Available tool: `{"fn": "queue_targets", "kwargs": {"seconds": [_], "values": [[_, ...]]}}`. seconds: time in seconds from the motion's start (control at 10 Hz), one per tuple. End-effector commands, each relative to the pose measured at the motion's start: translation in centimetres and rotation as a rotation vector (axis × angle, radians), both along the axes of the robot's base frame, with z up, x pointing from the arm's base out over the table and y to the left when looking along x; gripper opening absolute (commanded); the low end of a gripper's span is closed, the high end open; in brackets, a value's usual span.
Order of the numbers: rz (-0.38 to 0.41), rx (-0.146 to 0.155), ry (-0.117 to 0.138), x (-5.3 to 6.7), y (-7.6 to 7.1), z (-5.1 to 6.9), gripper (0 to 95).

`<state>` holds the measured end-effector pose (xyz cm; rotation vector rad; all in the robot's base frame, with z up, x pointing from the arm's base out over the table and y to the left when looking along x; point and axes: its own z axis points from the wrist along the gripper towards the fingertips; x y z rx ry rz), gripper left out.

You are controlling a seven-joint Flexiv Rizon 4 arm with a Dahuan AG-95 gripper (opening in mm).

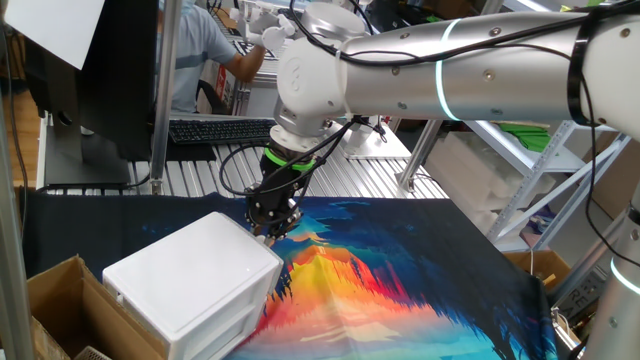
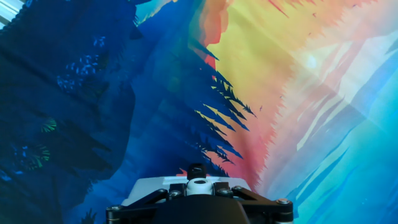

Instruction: Grasp the handle and close the drawer

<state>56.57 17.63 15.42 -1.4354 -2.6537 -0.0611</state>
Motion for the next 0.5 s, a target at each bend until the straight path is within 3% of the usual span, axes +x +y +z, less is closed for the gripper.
{"fn": "queue_targets", "kwargs": {"seconds": [0.1, 0.5], "values": [[-0.004, 0.004, 0.002, 0.01, 0.16, 0.03, 0.0], [-0.009, 0.011, 0.004, -0.31, 0.65, 0.05, 0.0]]}}
